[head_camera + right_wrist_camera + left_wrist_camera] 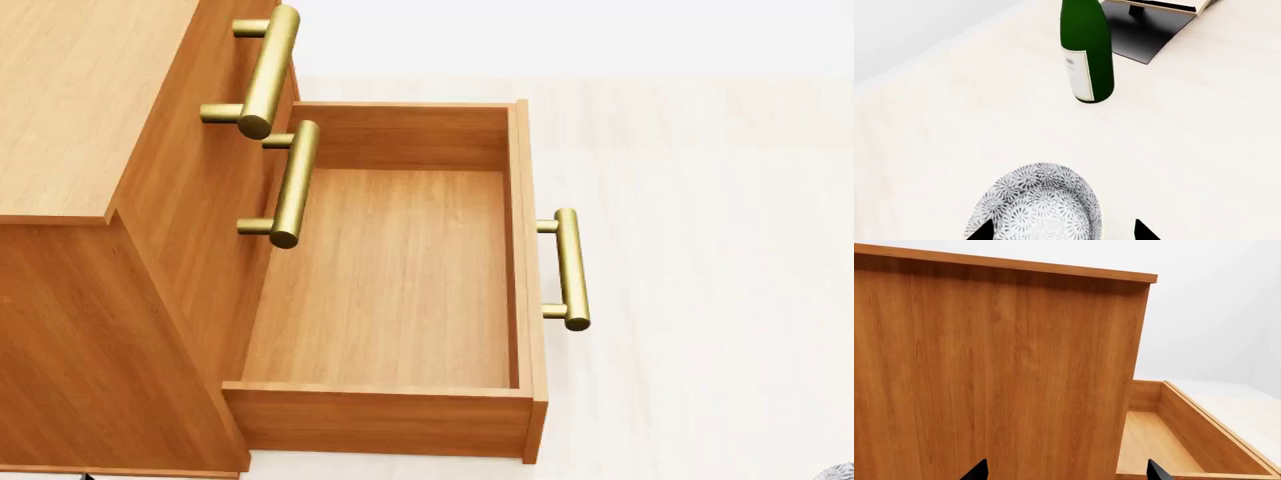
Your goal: Put the bowl in the bottom drawer of the cabinet and close it.
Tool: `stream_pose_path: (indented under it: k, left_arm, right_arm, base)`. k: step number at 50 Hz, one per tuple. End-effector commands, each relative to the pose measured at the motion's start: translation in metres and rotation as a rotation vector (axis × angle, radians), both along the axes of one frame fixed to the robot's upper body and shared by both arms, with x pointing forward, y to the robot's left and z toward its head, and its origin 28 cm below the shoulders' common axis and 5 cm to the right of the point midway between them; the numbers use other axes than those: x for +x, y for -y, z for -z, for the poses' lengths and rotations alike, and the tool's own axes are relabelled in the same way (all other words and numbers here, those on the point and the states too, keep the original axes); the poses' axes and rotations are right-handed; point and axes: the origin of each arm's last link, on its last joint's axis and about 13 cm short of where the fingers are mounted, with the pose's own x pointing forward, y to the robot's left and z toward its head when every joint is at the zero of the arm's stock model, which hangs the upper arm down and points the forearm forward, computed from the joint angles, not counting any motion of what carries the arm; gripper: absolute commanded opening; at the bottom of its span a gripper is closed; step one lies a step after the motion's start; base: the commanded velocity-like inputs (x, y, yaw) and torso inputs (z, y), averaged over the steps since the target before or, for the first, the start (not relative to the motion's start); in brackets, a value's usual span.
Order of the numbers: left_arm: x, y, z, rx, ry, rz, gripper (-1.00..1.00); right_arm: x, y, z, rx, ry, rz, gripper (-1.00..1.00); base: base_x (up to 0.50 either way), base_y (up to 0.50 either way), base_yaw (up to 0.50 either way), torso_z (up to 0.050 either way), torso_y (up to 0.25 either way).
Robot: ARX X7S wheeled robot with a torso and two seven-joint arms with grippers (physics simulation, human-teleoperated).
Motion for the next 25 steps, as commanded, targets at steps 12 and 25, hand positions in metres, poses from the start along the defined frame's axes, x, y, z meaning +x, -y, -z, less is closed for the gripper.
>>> stream_pose_path:
  k: [12, 25]
  left_arm:
    - [0.000, 0.000, 0.000, 0.001, 0.000, 0.001, 1.00]
    - [0.000, 0.000, 0.001, 0.000, -0.002, 0.000, 1.00]
  right_arm:
    - [-0.001, 0.006, 0.013, 0.020, -0.040, 0.024, 1.00]
    - [0.005, 0.009, 0.025, 0.030, -0.047, 0.027, 1.00]
  base:
    - [0.00, 0.00, 0.00, 0.000, 0.000]
    - [0.00, 0.00, 0.00, 0.000, 0.000]
